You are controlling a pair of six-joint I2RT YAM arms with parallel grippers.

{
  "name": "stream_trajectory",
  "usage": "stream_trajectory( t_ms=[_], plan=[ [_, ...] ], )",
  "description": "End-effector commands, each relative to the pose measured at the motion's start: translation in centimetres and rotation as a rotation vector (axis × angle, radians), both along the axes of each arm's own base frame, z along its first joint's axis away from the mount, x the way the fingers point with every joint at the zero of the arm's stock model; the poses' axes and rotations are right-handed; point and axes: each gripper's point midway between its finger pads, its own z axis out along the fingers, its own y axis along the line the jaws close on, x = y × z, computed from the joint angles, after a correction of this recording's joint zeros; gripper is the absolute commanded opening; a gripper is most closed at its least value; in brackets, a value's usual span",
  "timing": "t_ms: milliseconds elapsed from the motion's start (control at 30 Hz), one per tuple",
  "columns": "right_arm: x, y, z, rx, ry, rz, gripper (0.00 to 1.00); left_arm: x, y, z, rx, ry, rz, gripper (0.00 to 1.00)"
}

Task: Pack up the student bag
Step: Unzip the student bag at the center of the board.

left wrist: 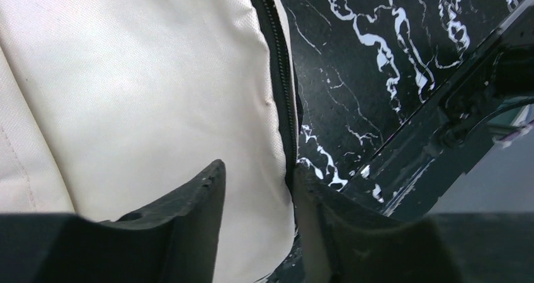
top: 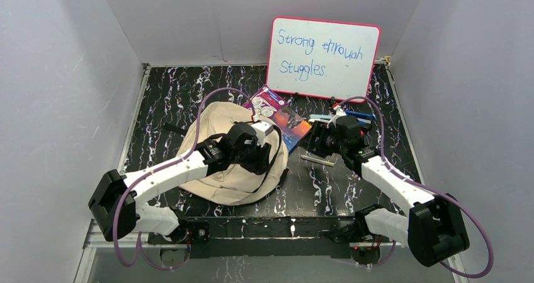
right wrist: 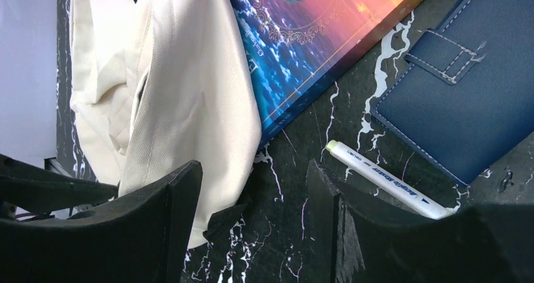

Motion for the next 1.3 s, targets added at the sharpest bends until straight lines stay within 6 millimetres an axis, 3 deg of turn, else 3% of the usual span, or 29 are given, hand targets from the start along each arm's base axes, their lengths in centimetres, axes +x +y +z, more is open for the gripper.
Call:
stream_trajectory(
  t_ms=[0, 233, 467, 633, 867, 1033, 1167, 1267],
  plan=[
    [0.2, 0.2, 0.9, 0.028, -0.025, -0.001, 0.7, -0.1, -0.3, 0.0, -0.01, 0.002, -0.013, 0.32],
    [0.1, 0.2, 0.9, 0.027, -0.018, -0.004, 0.7, 0.8, -0.5, 2.0, -0.033, -0.056, -0.006, 0.0],
    [-0.1, 0.4, 1.9, 0.036, 0.004, 0.0, 0.69, 4.1, 3.0, 5.1, 0.078, -0.184, 0.159, 0.0],
    [-0.4, 1.6, 5.0, 0.078, -0.015, -0.001, 0.7, 6.2, 5.2, 8.9, 0.084, -0.293, 0.257, 0.0],
    [-1.3, 5.8, 7.2, 0.124, -0.02, 0.083, 0.71, 9.3, 8.0, 12.7, 0.101, -0.389, 0.346, 0.0],
    [-2.2, 9.4, 6.8, 0.09, -0.008, 0.139, 0.78, 11.2, 10.6, 14.9, 0.126, -0.435, 0.424, 0.0],
    [-1.7, 10.9, 6.6, 0.039, -0.02, 0.131, 0.81, 11.5, 10.7, 15.9, 0.116, -0.453, 0.413, 0.0],
    [-0.6, 11.7, 9.4, 0.095, -0.105, 0.12, 0.8, 11.2, 10.1, 15.7, 0.097, -0.438, 0.379, 0.0]
  ],
)
